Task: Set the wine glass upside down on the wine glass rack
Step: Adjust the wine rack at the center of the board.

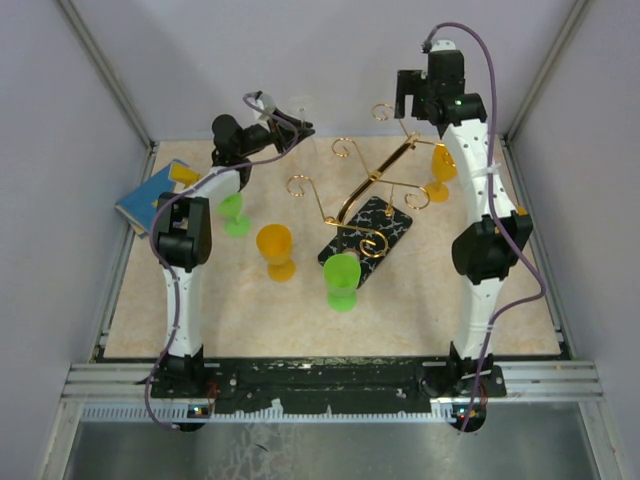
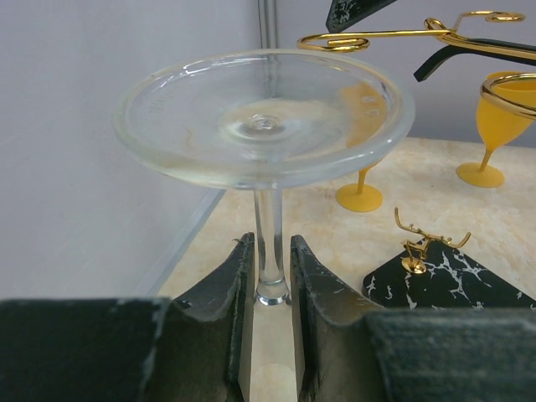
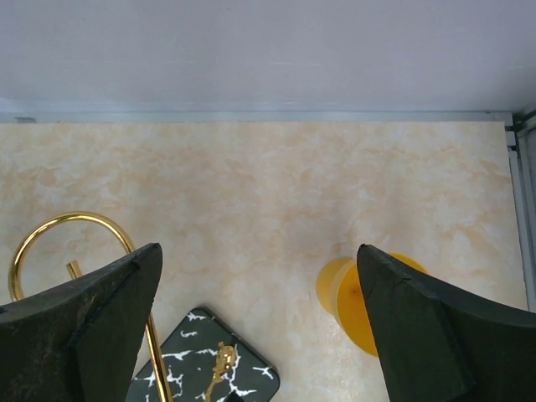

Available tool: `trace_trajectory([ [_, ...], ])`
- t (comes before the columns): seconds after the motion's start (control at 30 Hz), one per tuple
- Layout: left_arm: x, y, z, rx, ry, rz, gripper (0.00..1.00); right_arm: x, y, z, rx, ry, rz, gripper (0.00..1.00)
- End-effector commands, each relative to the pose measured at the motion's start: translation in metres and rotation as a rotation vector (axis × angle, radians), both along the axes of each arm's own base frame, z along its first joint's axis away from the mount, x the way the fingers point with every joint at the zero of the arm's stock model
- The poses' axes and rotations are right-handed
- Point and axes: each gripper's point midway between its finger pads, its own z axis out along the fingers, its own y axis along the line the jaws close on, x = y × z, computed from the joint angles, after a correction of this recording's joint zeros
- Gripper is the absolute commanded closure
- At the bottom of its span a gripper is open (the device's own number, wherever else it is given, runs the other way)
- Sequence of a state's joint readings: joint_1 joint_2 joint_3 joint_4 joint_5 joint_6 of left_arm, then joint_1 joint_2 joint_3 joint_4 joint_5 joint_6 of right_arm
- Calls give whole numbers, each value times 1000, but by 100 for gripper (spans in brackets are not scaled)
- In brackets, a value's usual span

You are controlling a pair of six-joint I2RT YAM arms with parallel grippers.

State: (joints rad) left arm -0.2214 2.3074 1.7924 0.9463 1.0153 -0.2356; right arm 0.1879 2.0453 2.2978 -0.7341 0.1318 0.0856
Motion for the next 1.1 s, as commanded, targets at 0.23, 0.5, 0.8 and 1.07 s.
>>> trace_trajectory([
  [0.23, -10, 7, 33, -17, -84, -3, 100, 0, 14, -10, 14, 35, 79, 1],
  [0.5, -11, 7, 32, -15, -83, -8, 100, 2, 63, -6, 85, 23, 267, 1],
  [0.8, -13, 9, 31, -11, -83, -2, 100, -6, 110, -3, 117, 14, 435, 1],
  [1.07, -15, 23, 32, 4, -86, 24, 100, -12, 139, 0, 132, -7, 521, 1],
])
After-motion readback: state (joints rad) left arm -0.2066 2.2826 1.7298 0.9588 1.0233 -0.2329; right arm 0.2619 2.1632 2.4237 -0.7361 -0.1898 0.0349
